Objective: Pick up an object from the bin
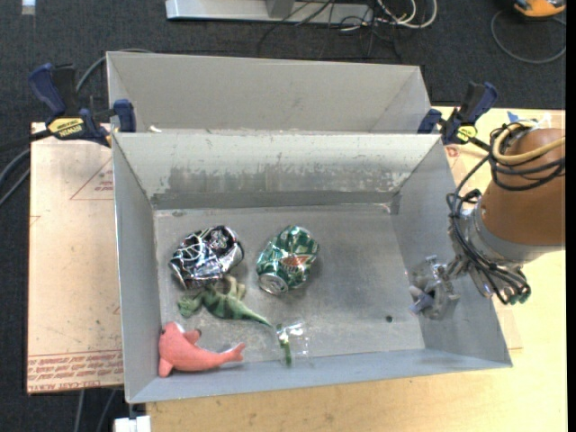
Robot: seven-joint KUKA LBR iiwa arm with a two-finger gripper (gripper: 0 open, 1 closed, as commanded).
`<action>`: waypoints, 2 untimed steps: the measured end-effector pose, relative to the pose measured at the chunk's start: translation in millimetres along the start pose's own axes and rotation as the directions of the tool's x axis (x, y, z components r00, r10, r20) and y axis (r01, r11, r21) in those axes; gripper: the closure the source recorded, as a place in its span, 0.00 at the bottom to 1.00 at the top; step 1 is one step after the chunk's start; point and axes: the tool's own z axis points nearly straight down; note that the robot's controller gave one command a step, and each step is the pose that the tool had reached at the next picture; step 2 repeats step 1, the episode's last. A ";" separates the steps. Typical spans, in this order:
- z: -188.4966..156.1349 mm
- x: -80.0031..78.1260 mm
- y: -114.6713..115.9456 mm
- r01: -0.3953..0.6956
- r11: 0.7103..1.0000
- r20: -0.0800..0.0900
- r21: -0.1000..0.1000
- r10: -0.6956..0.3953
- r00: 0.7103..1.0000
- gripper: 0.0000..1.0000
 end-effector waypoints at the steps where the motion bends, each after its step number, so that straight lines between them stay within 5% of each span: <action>1: -42.5 -2.6 -7.2 -0.089 0.996 0.008 0.004 0.089 0.996 1.00; 2: -42.5 -2.6 -7.2 -0.089 0.996 0.008 0.004 0.089 0.996 1.00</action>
Offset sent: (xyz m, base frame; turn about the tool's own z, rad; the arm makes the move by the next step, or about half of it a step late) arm 0.0045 -0.0123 0.1150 0.0346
